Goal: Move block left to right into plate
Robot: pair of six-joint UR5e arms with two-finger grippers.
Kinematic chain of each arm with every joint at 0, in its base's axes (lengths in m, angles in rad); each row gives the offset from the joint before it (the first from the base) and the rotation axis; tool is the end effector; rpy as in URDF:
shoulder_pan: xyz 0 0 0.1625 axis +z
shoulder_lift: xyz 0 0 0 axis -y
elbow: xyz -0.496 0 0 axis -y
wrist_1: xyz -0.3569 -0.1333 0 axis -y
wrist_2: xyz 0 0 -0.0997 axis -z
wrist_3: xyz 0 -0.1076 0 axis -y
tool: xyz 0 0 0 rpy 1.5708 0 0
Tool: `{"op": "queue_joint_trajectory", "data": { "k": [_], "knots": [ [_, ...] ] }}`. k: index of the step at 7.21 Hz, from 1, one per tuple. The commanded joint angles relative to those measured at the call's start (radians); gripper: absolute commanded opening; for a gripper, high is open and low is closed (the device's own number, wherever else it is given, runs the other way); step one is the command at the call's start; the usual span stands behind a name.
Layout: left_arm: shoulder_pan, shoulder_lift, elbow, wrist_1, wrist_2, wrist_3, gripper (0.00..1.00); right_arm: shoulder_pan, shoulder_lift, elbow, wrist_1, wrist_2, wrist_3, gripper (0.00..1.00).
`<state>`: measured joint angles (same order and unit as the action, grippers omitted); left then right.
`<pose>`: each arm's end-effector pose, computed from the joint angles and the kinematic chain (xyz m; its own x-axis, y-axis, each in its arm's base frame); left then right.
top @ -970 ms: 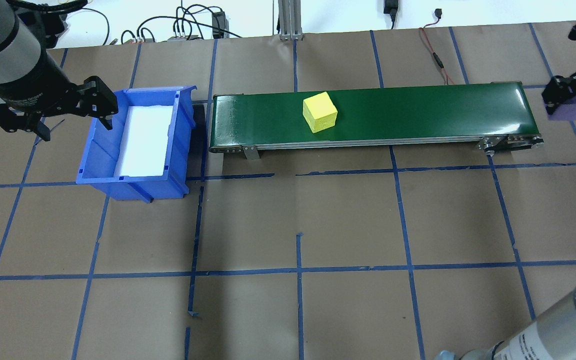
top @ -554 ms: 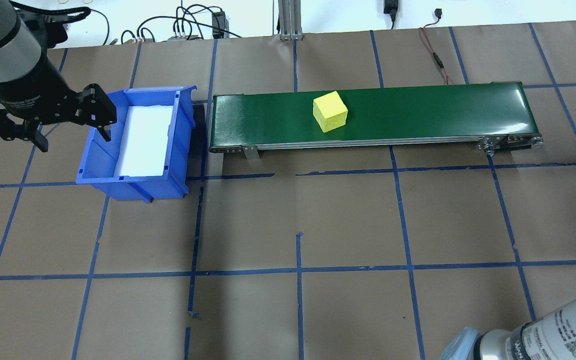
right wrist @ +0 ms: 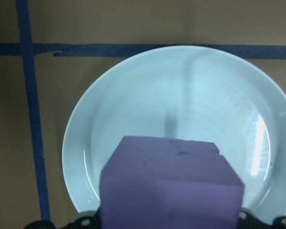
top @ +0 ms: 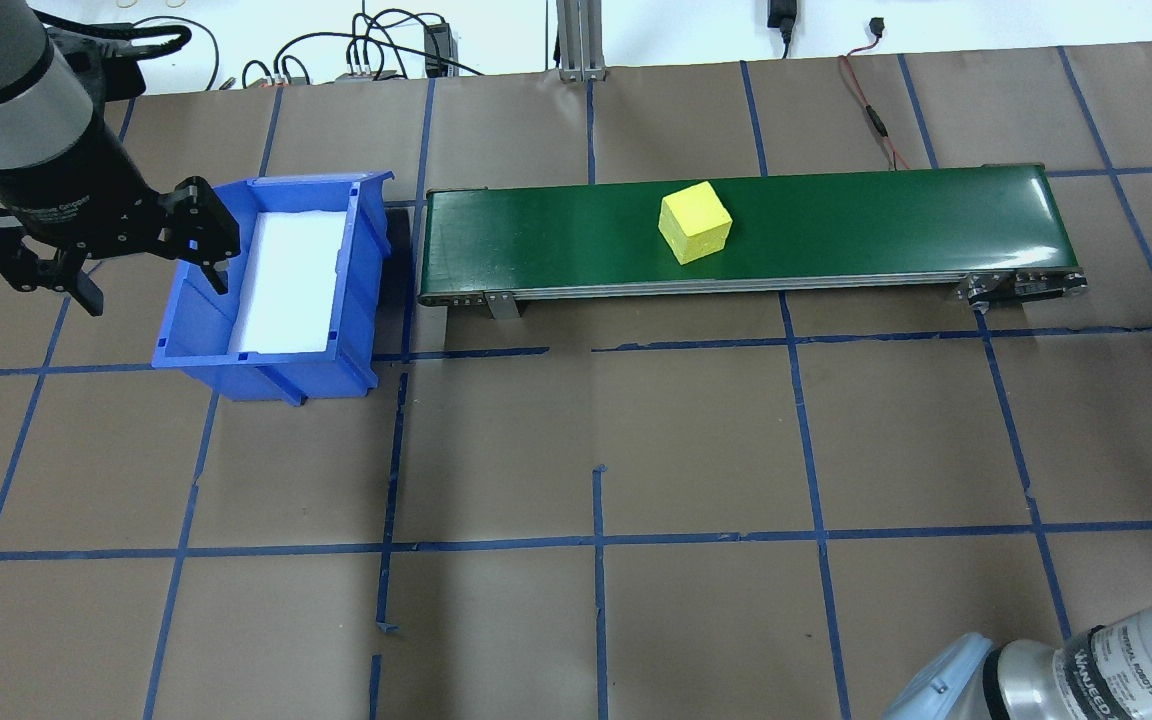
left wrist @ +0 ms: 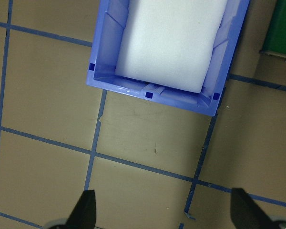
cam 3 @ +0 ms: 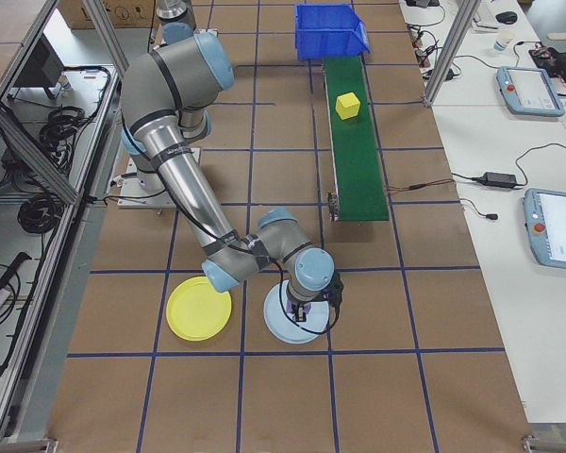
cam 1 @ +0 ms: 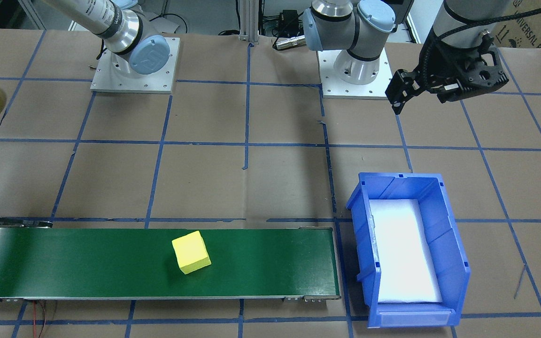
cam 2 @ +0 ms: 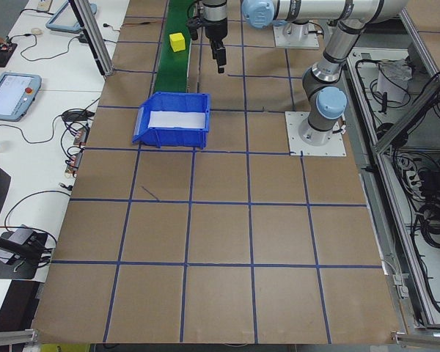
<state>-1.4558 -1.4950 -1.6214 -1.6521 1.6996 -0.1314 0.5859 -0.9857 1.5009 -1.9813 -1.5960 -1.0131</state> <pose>-0.0713 -0.4238 0.5539 -0.9625 -0.2357 -0.1345 -0.2428 0.9693 0.0388 -0.4881 -0.4806 0.2828 -0.9968 -0.0265 -0.0754 -0.0323 0.9965 0.0766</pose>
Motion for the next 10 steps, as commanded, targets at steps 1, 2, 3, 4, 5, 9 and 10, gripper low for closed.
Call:
{"op": "queue_joint_trajectory", "data": {
  "k": [1, 2, 3, 4, 5, 9, 10],
  "knots": [
    [-0.002, -0.001, -0.003, 0.002, 0.000, -0.004, 1.00, -0.006, -0.001, 0.001, -0.011, 0.004, -0.008, 1.00],
    [-0.003, -0.001, -0.006, 0.002, 0.002, -0.004, 1.00, -0.006, -0.004, -0.004, -0.011, 0.004, -0.007, 1.00],
    [-0.003, -0.001, -0.006, 0.002, 0.002, -0.004, 1.00, -0.005, -0.023, -0.007, -0.010, 0.007, 0.014, 1.00],
    [-0.005, -0.001, -0.008, 0.000, 0.002, -0.004, 1.00, 0.003, -0.065, -0.010, 0.001, 0.010, 0.054, 1.00],
    [-0.005, -0.001, -0.009, 0.000, 0.002, -0.004, 1.00, 0.044, -0.108, -0.011, 0.024, 0.010, 0.120, 1.00],
    [-0.006, 0.001, -0.012, 0.000, 0.003, -0.004, 1.00, 0.378, -0.145, -0.014, 0.052, 0.092, 0.306, 1.00],
    [-0.006, 0.001, -0.014, 0.000, 0.003, -0.004, 1.00, 0.462, -0.146, -0.016, 0.052, 0.119, 0.308, 1.00]
  ]
}}
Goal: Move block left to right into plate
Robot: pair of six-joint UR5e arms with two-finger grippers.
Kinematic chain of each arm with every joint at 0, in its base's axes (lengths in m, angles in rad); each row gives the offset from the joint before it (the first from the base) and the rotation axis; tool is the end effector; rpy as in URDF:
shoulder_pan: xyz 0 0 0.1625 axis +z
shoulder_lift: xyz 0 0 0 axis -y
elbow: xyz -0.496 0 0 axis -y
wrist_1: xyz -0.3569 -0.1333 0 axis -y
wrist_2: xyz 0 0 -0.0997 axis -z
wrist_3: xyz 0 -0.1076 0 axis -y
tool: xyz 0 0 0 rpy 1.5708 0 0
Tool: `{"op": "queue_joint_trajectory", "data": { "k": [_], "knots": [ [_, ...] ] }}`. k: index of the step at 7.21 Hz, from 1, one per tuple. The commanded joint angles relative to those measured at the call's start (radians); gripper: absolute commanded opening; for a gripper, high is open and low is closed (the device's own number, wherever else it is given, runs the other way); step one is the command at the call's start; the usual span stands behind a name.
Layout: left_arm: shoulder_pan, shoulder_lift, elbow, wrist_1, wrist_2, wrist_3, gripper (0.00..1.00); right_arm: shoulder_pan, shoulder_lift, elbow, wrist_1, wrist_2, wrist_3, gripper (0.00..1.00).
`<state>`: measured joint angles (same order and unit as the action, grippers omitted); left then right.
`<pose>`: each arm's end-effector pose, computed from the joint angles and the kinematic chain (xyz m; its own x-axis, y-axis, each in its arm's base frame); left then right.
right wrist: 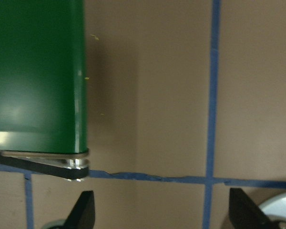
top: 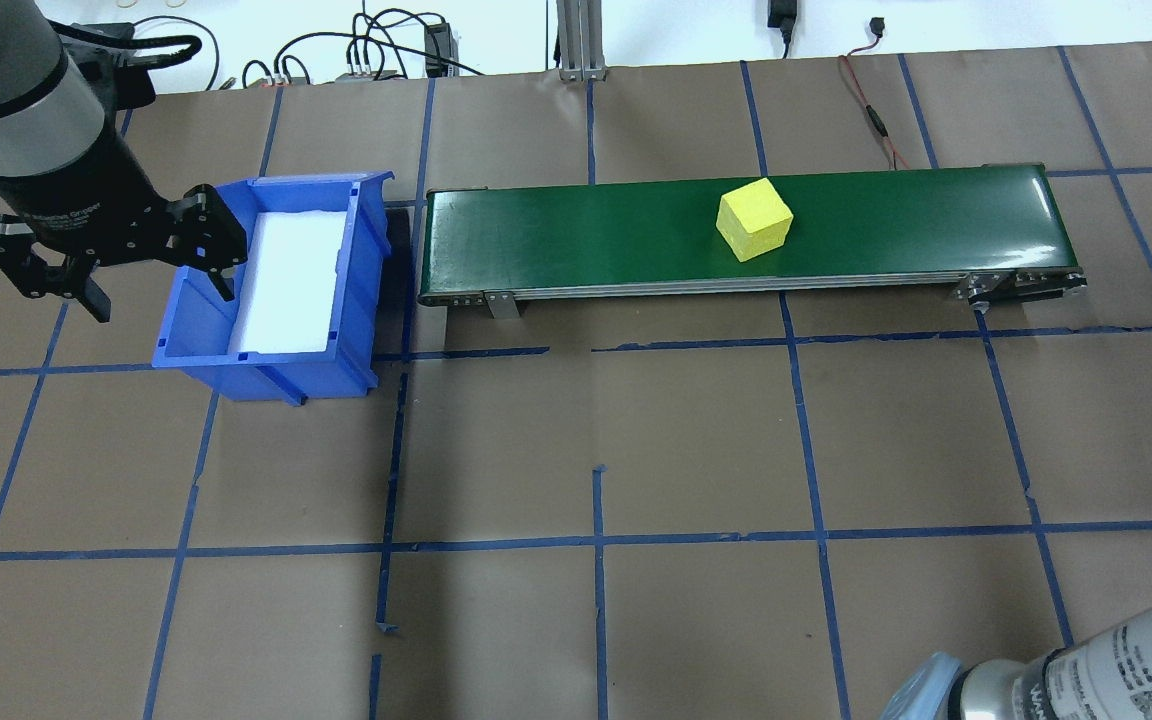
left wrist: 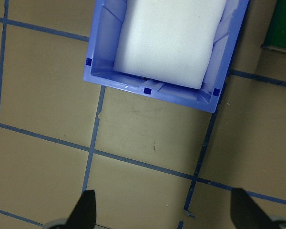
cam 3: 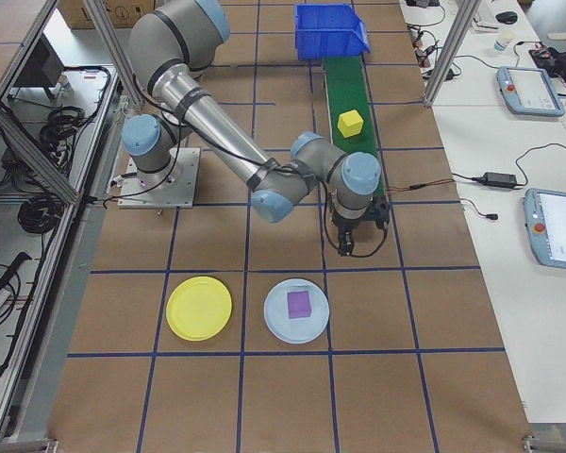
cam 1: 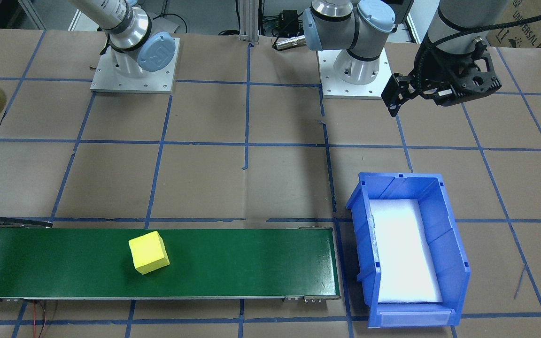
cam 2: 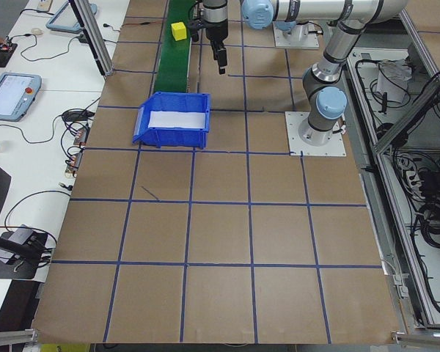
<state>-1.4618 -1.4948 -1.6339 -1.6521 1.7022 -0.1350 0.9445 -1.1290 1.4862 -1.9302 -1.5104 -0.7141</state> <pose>-0.0737 -0.4219 0.5484 -0.9629 -0.2315 -0.1387 -0.2403 0.9694 0.0501 -0.2656 -0.6056 0.3789 -0.9951 -0.0886 -0.0442 -0.0868 0.9954 -0.0412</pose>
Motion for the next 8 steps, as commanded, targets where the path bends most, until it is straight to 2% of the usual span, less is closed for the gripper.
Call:
{"op": "queue_joint_trajectory", "data": {
  "k": [1, 2, 4, 5, 6, 7, 8],
  "knots": [
    [0.000, 0.001, -0.001, 0.000, 0.001, 0.000, 1.00, 0.178, -0.003, -0.001, 0.000, 0.064, 0.042, 1.00],
    [0.000, 0.001, -0.001, 0.000, 0.001, 0.000, 1.00, 0.221, 0.000, 0.000, -0.003, 0.071, 0.095, 1.00],
    [0.000, 0.001, -0.001, 0.000, 0.001, 0.000, 1.00, 0.237, 0.014, -0.001, -0.003, 0.134, 0.185, 1.00],
    [-0.002, 0.001, -0.001, 0.000, 0.001, 0.000, 1.00, 0.255, 0.023, -0.017, -0.006, 0.145, 0.188, 1.00],
    [-0.002, 0.001, -0.001, -0.001, 0.001, 0.000, 1.00, 0.257, 0.038, -0.035, -0.001, 0.223, 0.208, 1.00],
    [-0.002, 0.001, -0.001, -0.002, 0.001, 0.000, 1.00, 0.257, 0.044, -0.038, 0.029, 0.263, 0.241, 1.00],
    [-0.002, 0.001, -0.001, -0.002, 0.001, 0.000, 1.00, 0.257, 0.049, -0.037, 0.034, 0.269, 0.243, 1.00]
  ]
}}
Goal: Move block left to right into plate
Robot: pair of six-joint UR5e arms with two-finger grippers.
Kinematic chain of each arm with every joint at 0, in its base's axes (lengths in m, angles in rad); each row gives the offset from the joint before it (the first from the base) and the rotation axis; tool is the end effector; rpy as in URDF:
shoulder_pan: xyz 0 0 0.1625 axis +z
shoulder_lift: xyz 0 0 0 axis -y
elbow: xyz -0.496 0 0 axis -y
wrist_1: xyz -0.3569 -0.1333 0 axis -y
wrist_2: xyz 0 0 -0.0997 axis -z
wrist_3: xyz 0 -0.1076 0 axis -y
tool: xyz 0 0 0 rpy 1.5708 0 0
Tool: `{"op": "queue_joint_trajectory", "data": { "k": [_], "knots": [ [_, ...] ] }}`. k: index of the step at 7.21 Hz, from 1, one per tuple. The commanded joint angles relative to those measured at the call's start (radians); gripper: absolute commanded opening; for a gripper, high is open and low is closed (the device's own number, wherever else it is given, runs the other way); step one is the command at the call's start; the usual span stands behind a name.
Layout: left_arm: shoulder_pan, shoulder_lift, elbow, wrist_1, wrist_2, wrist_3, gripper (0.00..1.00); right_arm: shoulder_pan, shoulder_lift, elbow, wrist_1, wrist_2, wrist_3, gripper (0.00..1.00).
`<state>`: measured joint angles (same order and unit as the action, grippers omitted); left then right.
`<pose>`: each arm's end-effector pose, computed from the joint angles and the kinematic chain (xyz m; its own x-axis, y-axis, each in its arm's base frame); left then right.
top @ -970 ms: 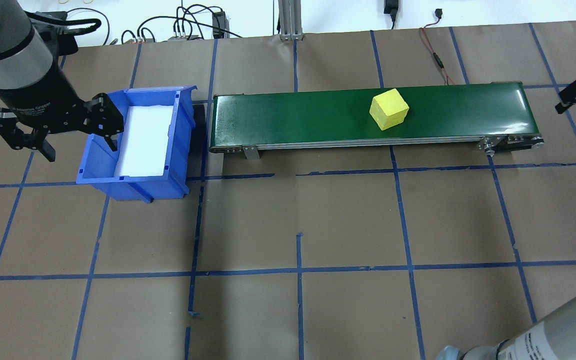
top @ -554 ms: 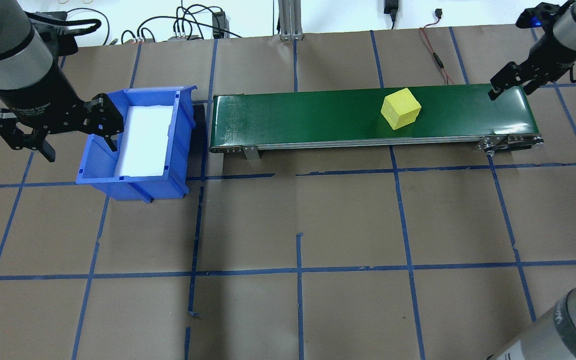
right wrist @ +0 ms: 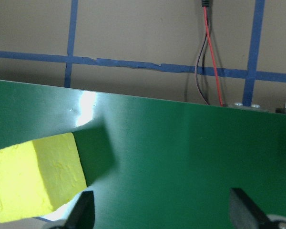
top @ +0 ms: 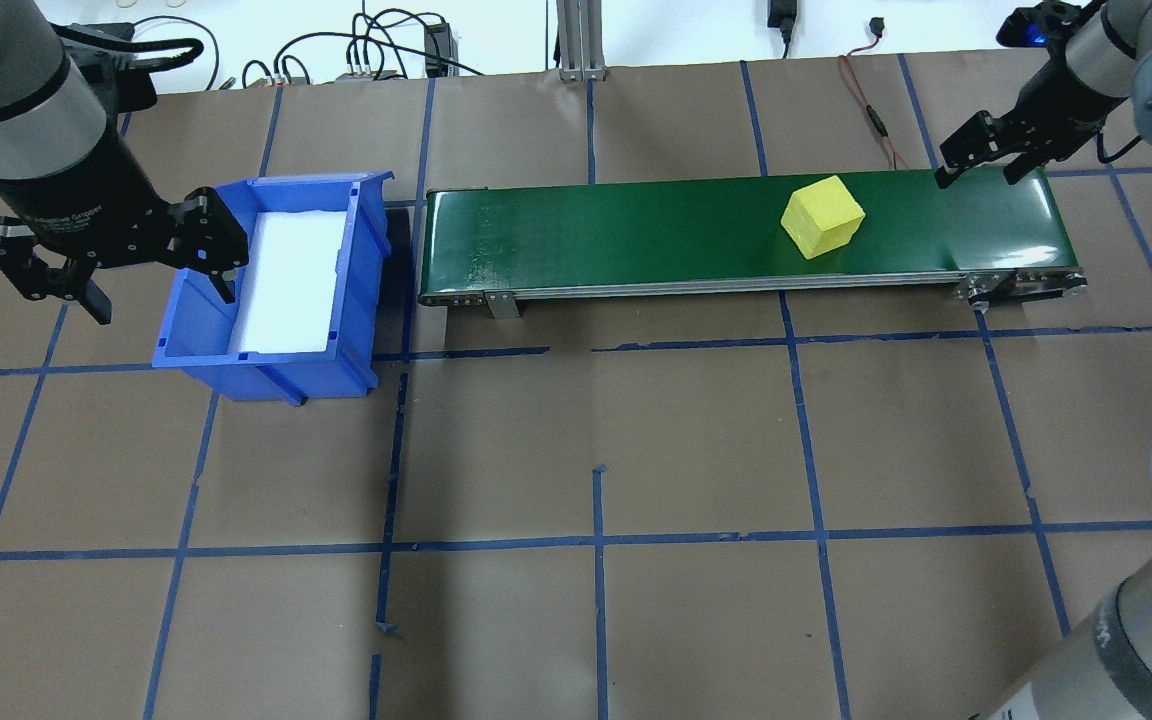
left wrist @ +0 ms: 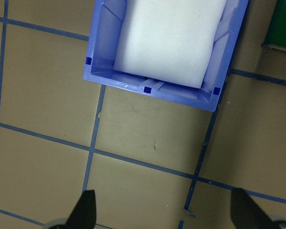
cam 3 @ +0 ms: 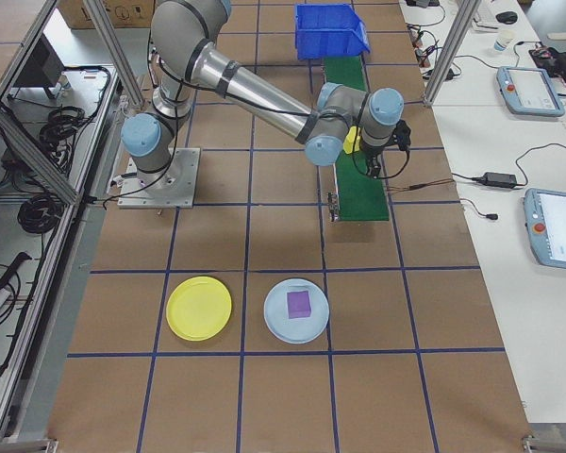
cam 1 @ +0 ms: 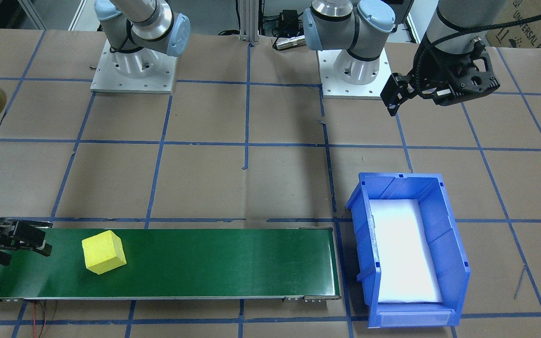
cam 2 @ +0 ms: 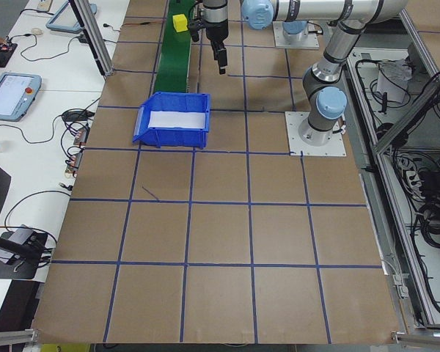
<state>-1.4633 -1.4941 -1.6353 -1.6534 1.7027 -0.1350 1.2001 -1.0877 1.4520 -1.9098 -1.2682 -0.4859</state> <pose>-0.0744 -0.4212 0.5480 -0.9632 -0.2298 -0.1395 -0.2388 0.9697 0.0521 -0.0853 -0.6760 0.3694 -0.9535 -0.1232 -0.2752 -0.0940 0.9887 -0.1168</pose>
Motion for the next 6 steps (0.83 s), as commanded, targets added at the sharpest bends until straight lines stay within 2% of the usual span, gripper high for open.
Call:
{"op": "queue_joint_trajectory", "data": {
  "k": [1, 3, 6],
  "knots": [
    [0.000, 0.000, 0.000, 0.000, 0.000, 0.000, 1.00, 0.006, 0.008, 0.002, 0.014, 0.030, 0.015, 1.00],
    [0.000, 0.000, -0.002, 0.000, 0.000, 0.000, 1.00, 0.016, 0.009, 0.008, 0.014, 0.072, 0.045, 1.00],
    [0.000, 0.000, -0.002, 0.000, 0.000, 0.000, 1.00, 0.070, 0.012, 0.036, -0.001, 0.056, 0.044, 1.00]
  ]
}}
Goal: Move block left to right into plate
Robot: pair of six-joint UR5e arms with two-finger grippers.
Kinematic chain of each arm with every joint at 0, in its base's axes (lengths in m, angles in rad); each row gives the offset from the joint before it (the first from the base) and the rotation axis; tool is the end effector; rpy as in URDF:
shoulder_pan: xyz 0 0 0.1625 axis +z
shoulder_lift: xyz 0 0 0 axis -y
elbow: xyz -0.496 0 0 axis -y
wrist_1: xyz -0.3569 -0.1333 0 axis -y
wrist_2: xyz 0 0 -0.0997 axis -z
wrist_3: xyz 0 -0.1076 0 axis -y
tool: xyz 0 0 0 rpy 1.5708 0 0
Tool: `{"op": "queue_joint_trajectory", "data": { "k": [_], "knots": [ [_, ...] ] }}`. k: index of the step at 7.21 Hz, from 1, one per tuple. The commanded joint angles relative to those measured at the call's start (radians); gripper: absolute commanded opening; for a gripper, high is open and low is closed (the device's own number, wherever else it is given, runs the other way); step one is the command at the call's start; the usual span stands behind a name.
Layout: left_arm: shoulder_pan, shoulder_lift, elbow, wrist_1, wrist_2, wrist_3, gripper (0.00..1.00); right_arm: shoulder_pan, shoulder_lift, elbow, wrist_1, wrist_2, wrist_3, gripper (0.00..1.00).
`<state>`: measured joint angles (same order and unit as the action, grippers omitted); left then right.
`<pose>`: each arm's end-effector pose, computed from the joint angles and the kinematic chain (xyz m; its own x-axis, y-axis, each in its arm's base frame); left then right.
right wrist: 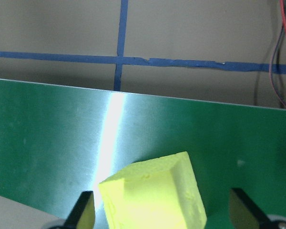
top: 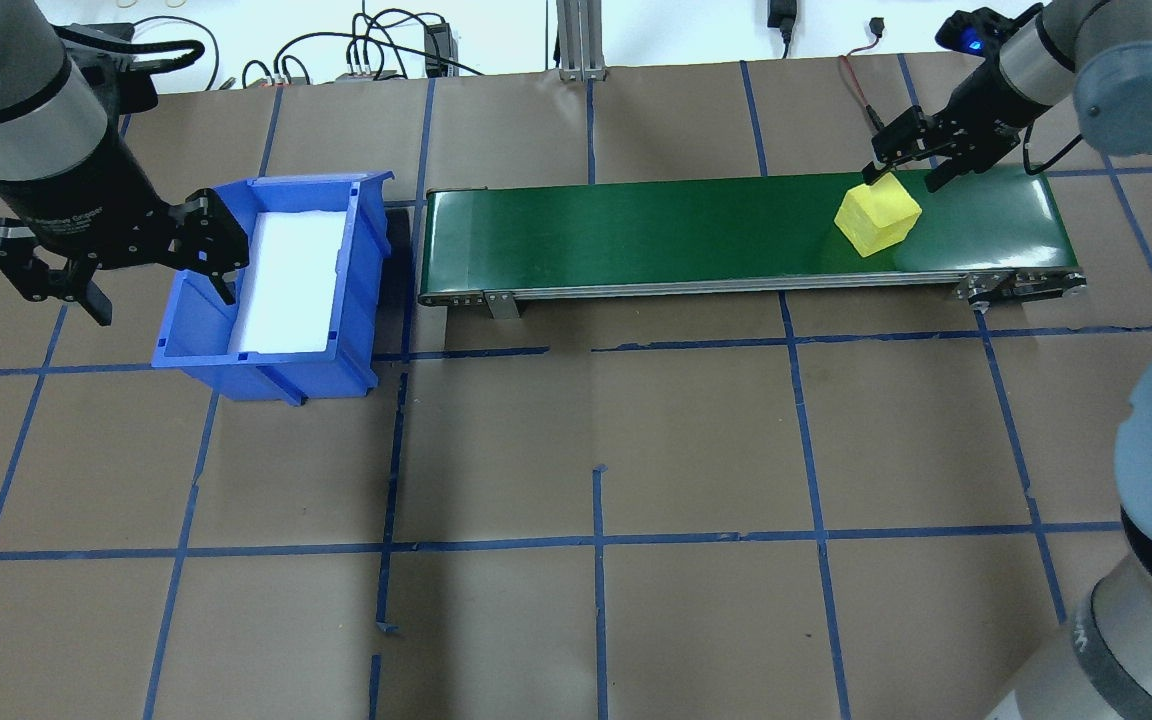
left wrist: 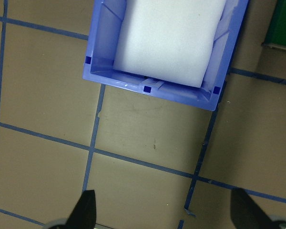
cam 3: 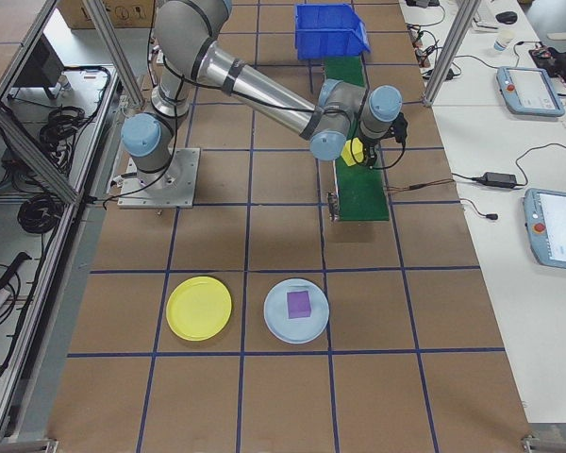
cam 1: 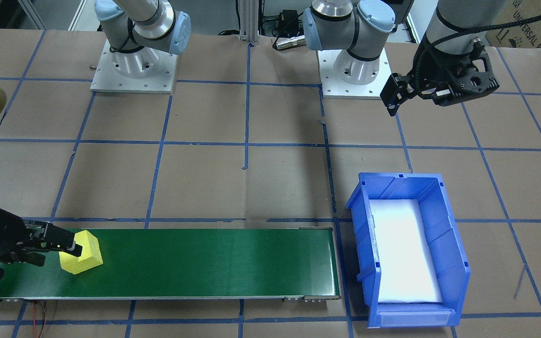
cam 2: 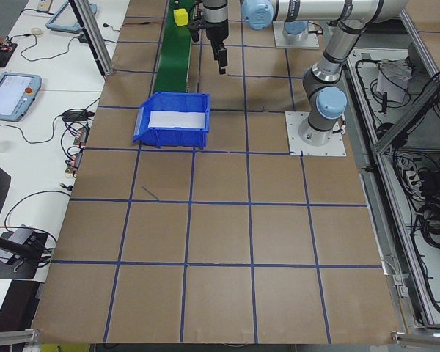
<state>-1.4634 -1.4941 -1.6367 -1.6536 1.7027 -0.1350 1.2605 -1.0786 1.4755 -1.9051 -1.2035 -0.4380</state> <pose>-0.0744 -0.4210 0.5473 -0.9632 -0.2294 -0.1397 -0.2387 0.9696 0.0536 -0.0368 -0.6779 0.3552 -0.9279 -0.1256 -0.3511 -0.0981 0.9906 -0.0954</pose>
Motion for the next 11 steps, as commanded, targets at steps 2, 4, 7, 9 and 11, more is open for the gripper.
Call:
{"op": "queue_joint_trajectory", "data": {
  "k": [2, 4, 7, 9, 11],
  "knots": [
    [0.000, 0.000, 0.000, -0.002, 0.000, 0.000, 1.00, 0.010, 0.014, 0.029, -0.014, -0.085, -0.034, 1.00],
    [0.000, 0.000, 0.000, -0.002, 0.002, 0.000, 1.00, 0.008, 0.020, 0.055, -0.023, -0.160, -0.045, 0.91],
    [0.000, 0.000, 0.000, -0.003, 0.000, 0.000, 1.00, 0.007, 0.016, 0.010, -0.022, -0.243, 0.029, 0.46],
    [0.000, 0.000, 0.000, -0.005, 0.000, 0.000, 1.00, -0.021, -0.013, -0.020, 0.001, -0.309, 0.055, 0.44],
    [0.000, 0.000, 0.000, -0.005, 0.002, 0.000, 1.00, -0.163, -0.064, 0.035, 0.027, -0.468, -0.043, 0.45]
  ]
}}
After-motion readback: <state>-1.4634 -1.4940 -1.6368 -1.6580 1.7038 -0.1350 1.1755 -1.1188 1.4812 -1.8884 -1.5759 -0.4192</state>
